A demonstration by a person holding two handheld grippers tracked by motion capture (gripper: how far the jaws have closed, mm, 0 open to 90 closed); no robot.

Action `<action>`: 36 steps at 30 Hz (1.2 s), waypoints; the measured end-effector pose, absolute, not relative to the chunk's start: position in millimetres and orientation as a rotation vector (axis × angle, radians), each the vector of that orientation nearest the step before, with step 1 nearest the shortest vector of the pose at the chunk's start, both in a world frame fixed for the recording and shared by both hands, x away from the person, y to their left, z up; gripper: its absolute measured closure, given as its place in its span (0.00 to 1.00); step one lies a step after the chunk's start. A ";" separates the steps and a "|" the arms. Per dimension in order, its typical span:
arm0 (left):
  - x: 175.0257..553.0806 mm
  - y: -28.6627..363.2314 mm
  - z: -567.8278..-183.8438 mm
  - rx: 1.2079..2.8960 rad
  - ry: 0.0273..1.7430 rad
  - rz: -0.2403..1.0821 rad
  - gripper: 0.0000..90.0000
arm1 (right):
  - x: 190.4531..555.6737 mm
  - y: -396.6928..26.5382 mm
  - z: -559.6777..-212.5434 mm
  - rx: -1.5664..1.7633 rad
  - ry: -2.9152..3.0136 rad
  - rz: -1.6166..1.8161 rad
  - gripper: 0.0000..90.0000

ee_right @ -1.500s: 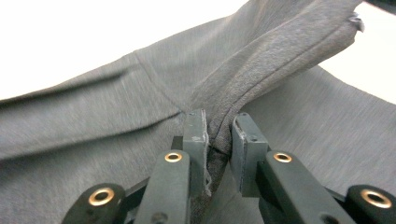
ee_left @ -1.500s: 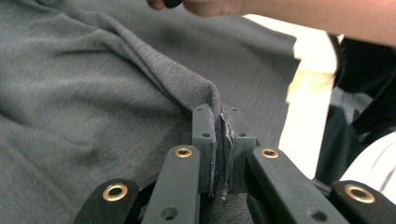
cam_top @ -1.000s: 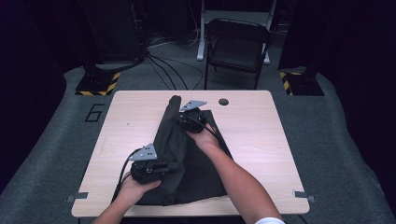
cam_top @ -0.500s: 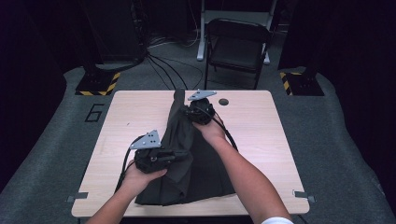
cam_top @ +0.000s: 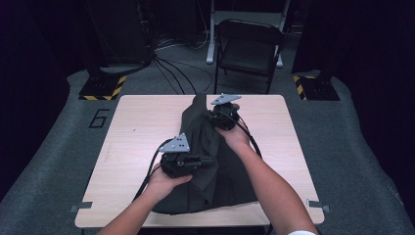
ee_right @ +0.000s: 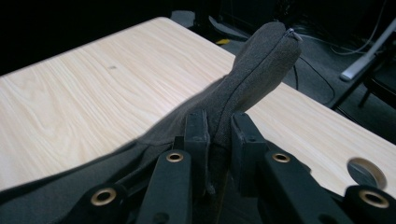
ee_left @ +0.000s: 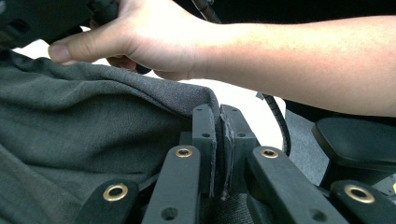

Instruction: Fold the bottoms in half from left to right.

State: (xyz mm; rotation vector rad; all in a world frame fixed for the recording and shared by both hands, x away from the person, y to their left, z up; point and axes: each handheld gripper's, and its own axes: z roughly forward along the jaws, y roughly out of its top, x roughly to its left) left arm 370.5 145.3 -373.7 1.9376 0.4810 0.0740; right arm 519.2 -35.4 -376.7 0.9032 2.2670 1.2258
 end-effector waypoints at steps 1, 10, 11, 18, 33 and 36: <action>371.8 141.2 -375.6 1.941 0.480 0.068 0.94 | 520.3 -37.9 -378.8 0.903 2.266 1.217 0.87; 383.6 112.6 -394.8 1.969 0.489 0.022 0.94 | 527.9 -59.7 -401.9 0.956 2.281 1.156 0.87; 385.6 106.6 -399.9 1.989 0.492 0.023 0.94 | 530.2 -64.5 -407.7 0.950 2.294 1.130 0.87; 391.2 90.3 -420.3 2.036 0.504 0.000 0.94 | 536.6 -71.7 -427.1 0.996 2.313 1.082 0.87; 404.4 66.4 -459.1 2.103 0.570 -0.025 0.94 | 555.7 -82.9 -475.4 1.068 2.356 0.940 0.87; 405.0 66.0 -466.3 2.103 0.587 -0.033 0.92 | 558.1 -82.8 -478.1 1.044 2.356 0.919 0.86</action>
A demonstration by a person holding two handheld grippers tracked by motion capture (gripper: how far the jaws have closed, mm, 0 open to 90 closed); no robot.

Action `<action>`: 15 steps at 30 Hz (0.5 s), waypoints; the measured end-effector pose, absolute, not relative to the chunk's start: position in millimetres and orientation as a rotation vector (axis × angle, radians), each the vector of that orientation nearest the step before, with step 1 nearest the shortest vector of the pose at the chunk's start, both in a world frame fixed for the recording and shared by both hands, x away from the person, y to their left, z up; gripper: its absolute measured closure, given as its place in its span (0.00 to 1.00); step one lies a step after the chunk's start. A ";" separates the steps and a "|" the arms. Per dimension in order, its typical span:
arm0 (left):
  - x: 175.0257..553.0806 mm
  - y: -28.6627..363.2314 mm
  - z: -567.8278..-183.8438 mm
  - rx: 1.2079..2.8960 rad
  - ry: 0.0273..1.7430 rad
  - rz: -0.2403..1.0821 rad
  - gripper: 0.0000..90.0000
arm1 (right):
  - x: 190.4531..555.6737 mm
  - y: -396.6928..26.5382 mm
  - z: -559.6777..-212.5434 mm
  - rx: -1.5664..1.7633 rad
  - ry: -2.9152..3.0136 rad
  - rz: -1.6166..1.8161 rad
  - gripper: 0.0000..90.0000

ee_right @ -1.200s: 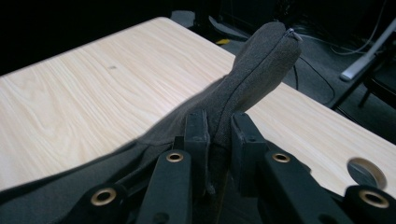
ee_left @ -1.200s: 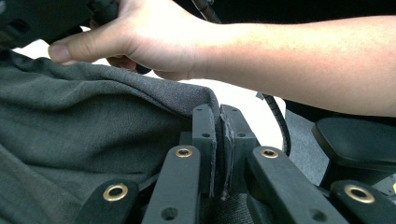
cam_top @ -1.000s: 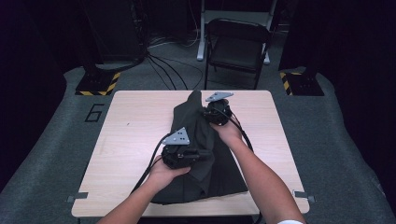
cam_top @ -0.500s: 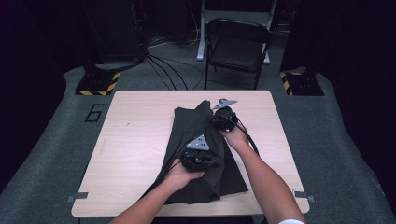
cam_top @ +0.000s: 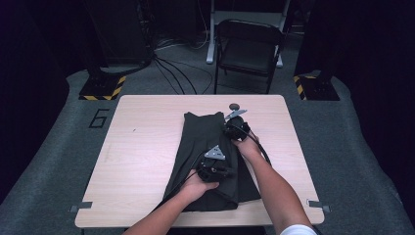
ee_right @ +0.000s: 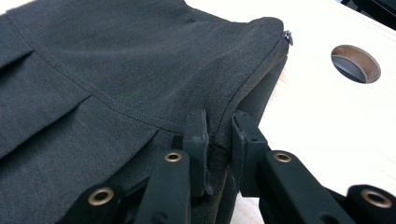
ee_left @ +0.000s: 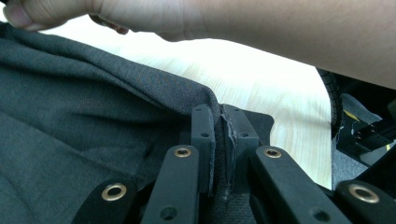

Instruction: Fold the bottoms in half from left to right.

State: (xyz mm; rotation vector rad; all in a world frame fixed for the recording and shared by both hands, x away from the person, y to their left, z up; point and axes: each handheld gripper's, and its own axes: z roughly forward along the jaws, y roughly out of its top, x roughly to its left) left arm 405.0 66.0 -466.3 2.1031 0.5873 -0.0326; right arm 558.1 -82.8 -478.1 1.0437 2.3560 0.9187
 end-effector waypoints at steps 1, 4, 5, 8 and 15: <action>405.0 66.0 -466.3 2.103 0.587 -0.033 0.92 | 558.1 -82.8 -478.1 1.044 2.356 0.919 0.86; 402.1 66.3 -467.8 2.100 0.581 -0.014 0.93 | 557.0 -81.1 -478.5 1.031 2.338 0.915 0.86; 400.1 66.9 -466.7 2.092 0.578 -0.005 0.93 | 556.2 -80.0 -477.0 1.013 2.324 0.930 0.86; 399.1 69.7 -462.6 2.067 0.577 0.007 0.93 | 548.3 -74.9 -466.8 0.953 2.285 0.965 0.86; 407.2 70.2 -466.7 2.051 0.636 -0.017 0.87 | 559.2 -68.8 -469.9 0.937 2.280 0.945 0.86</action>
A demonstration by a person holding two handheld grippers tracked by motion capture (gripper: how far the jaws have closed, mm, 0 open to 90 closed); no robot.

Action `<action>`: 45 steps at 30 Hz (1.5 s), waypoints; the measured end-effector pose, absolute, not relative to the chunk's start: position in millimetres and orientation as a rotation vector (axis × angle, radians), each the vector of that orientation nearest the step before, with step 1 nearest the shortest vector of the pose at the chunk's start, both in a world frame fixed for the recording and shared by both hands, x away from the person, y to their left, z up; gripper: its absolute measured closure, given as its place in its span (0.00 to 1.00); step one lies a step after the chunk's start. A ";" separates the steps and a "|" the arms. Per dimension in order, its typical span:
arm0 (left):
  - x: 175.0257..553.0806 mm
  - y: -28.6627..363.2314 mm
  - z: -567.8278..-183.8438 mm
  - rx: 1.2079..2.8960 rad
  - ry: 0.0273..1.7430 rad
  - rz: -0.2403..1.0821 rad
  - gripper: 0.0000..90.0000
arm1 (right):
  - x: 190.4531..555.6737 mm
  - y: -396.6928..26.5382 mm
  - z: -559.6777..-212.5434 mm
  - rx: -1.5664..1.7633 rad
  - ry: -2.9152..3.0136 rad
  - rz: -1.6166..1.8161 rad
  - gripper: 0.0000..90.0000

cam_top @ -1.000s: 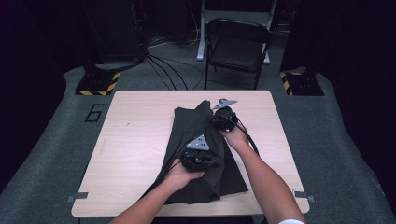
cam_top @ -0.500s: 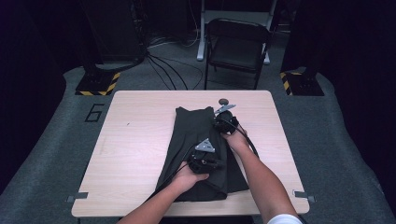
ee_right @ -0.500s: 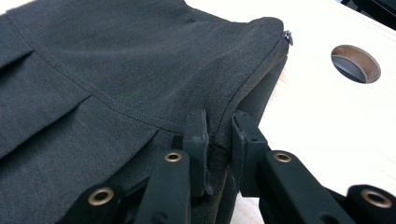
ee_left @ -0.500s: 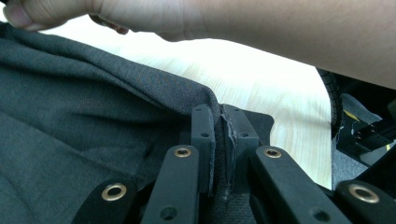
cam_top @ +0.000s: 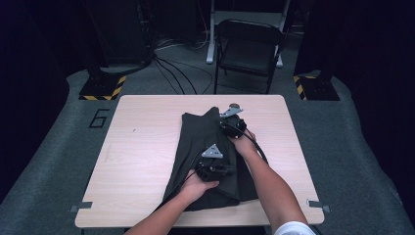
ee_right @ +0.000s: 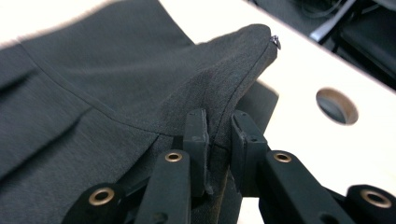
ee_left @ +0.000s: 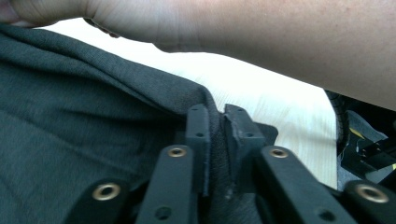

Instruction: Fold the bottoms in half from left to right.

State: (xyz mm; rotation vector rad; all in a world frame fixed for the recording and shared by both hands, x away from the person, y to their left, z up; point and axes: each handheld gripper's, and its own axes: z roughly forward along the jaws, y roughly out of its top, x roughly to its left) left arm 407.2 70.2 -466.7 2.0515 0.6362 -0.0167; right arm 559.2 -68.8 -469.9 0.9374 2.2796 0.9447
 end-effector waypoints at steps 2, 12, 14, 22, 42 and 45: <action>406.4 70.9 -468.2 2.038 0.650 -0.014 0.80 | 564.5 -69.3 -477.7 0.977 2.305 0.912 0.86; 395.1 106.8 -449.6 1.970 0.666 0.027 0.56 | 575.5 -79.3 -497.7 1.087 2.315 0.862 0.66; 391.5 133.1 -445.0 1.964 0.698 0.067 0.55 | 576.4 -82.5 -495.3 1.117 2.311 0.863 0.62; 387.0 189.3 -444.0 1.950 0.781 0.157 0.53 | 578.0 -86.2 -503.0 1.185 2.315 0.871 0.63; 384.3 239.0 -487.9 1.984 0.930 0.133 0.43 | 519.0 -82.9 -448.4 1.077 2.275 1.000 0.45; 385.1 238.5 -490.4 1.980 0.926 0.142 0.43 | 487.4 -80.7 -443.7 0.970 2.323 0.997 0.45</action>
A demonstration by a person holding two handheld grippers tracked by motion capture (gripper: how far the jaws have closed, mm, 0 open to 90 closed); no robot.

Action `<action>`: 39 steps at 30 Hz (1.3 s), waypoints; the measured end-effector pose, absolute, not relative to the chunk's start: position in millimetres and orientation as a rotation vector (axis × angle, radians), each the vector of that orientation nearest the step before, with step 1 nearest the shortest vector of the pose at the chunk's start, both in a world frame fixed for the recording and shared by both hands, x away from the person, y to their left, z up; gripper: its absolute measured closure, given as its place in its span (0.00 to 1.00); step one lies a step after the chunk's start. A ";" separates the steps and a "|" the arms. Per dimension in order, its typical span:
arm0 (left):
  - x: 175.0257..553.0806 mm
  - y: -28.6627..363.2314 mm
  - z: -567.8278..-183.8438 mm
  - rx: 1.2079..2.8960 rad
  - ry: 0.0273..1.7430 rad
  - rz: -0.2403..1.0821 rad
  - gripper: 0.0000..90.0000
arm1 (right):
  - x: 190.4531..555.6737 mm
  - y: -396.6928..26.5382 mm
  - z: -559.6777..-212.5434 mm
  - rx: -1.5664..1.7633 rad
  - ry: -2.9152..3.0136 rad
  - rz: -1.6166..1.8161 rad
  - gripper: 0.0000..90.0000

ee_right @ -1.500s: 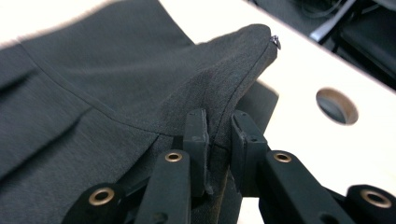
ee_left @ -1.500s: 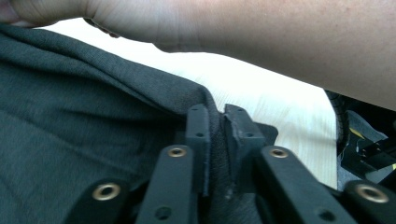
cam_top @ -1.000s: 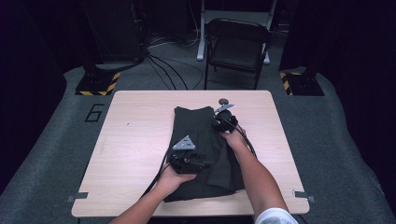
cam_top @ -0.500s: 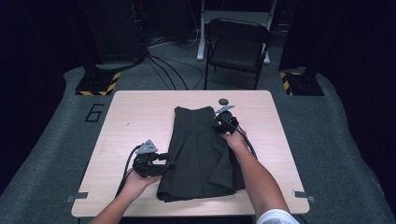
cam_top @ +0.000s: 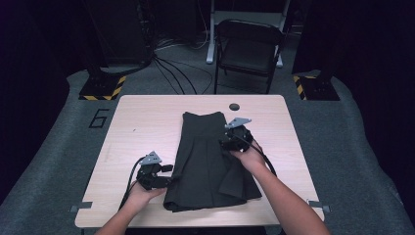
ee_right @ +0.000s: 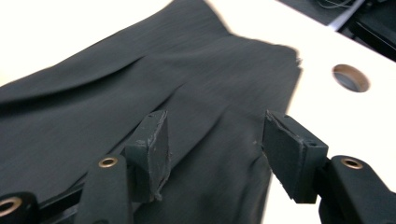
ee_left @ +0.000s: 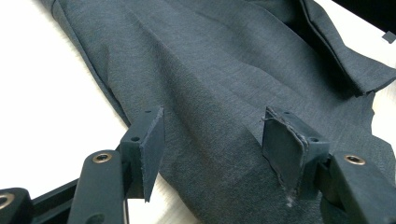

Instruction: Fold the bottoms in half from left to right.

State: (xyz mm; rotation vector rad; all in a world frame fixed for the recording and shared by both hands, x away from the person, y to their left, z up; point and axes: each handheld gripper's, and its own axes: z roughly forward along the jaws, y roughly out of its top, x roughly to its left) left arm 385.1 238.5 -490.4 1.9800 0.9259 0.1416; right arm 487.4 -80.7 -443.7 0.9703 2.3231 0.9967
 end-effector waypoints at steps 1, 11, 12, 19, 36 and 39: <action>386.5 239.2 -490.9 1.987 0.924 0.131 0.44 | 480.3 -79.9 -444.4 0.942 2.325 1.005 0.45; 391.7 237.6 -493.8 1.981 0.940 0.130 0.43 | 421.7 -96.1 -461.4 0.862 2.336 0.895 0.43; 391.7 237.6 -493.8 1.981 0.940 0.130 0.43 | 421.7 -96.1 -461.4 0.862 2.336 0.895 0.43; 396.3 239.2 -488.9 1.957 0.942 0.149 0.44 | 419.1 -136.4 -474.7 0.991 2.323 0.878 0.42; 402.5 240.7 -491.3 1.948 0.964 0.142 0.43 | 408.8 -191.6 -467.8 1.223 2.184 1.120 0.42; 403.4 238.9 -492.2 1.957 0.962 0.142 0.43 | 402.9 -185.8 -464.4 1.212 2.214 1.161 0.42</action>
